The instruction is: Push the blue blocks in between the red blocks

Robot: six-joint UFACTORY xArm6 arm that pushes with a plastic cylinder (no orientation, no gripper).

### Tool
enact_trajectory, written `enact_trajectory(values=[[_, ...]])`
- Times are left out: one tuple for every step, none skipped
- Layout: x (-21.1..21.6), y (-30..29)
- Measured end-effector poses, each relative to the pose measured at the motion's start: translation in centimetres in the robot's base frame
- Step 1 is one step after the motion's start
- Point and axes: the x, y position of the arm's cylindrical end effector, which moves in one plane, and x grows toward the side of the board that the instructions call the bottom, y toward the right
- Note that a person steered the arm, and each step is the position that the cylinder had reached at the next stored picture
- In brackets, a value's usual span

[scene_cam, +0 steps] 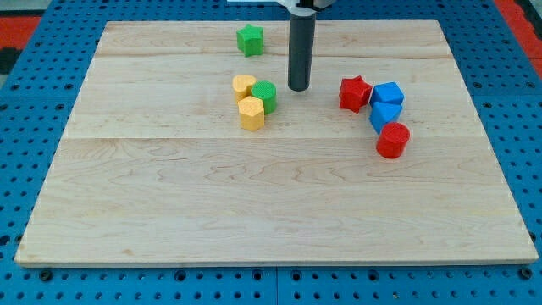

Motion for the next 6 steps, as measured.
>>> enact_trajectory(values=[[-2.2,0.3],[-5.9,0.5],[-5.6,6.8],[-2.2,14.7],[3.0,13.4],[3.6,11.2]])
